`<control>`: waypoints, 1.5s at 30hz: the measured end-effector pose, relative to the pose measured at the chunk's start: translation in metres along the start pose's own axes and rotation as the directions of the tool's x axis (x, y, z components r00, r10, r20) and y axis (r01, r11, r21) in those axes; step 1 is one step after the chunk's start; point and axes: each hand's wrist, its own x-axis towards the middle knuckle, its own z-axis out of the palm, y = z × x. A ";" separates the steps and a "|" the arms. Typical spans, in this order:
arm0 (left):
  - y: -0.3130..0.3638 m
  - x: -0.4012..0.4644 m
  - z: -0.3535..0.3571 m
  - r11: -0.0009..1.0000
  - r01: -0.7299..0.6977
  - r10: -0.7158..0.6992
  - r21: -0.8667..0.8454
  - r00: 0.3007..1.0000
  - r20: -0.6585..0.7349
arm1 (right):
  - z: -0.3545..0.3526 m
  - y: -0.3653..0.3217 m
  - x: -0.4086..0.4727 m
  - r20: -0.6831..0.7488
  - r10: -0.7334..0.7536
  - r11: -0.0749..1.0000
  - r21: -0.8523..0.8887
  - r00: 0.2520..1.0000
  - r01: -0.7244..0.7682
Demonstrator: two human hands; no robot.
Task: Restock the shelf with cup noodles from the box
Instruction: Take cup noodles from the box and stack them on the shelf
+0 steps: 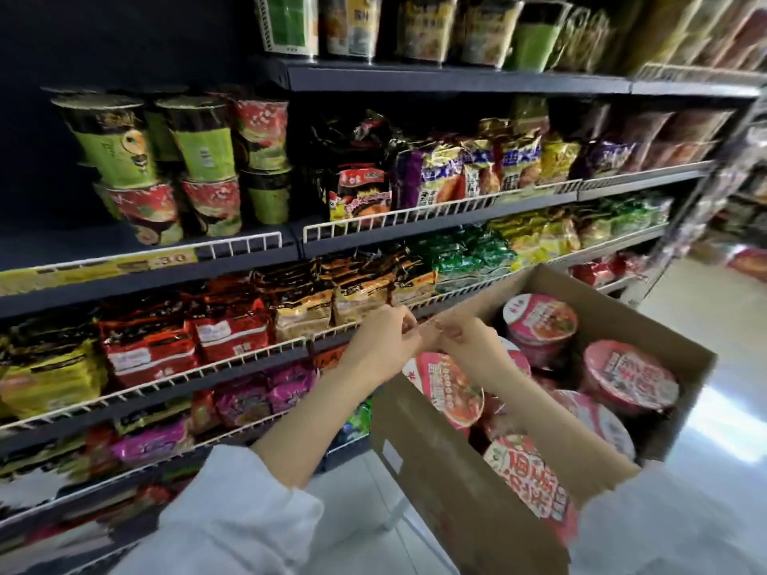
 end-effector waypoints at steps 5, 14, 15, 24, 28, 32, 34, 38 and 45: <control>0.024 0.032 0.063 0.973 0.071 -0.112 0.222 0.977 0.181 | -0.016 0.075 0.025 0.121 0.113 0.985 -0.144 0.986 -0.095; 0.021 0.065 0.156 0.816 0.230 -0.499 0.530 0.744 0.445 | -0.007 0.170 0.078 0.374 0.246 0.916 -0.392 0.894 -0.088; 0.021 0.063 0.160 0.803 0.244 -0.520 0.544 0.731 0.441 | -0.006 0.176 0.083 0.370 0.271 0.920 -0.372 0.889 -0.125; 0.049 0.055 0.166 0.713 0.096 -0.488 0.695 0.779 0.393 | 0.009 0.222 0.104 0.334 0.480 0.854 0.034 0.811 -0.519; 0.063 0.046 0.164 0.673 -0.064 -0.332 0.737 0.864 0.379 | 0.002 0.237 0.113 0.446 0.499 0.717 0.268 0.743 -0.643; 0.068 0.036 0.170 0.688 -0.164 -0.108 0.707 0.940 0.323 | 0.004 0.239 0.115 0.501 0.491 0.662 0.316 0.712 -0.680; 0.073 0.037 0.164 0.693 -0.114 -0.122 0.712 0.955 0.272 | 0.003 0.228 0.110 0.493 0.509 0.715 0.215 0.706 -0.665; 0.065 0.044 0.149 0.687 0.022 -0.178 0.726 0.974 0.139 | -0.003 0.205 0.089 0.143 0.242 0.894 -0.418 0.960 -0.163; 0.053 0.041 0.139 0.704 0.044 -0.050 0.709 0.999 -0.013 | -0.017 0.149 0.070 0.750 0.300 0.714 0.234 0.589 -0.660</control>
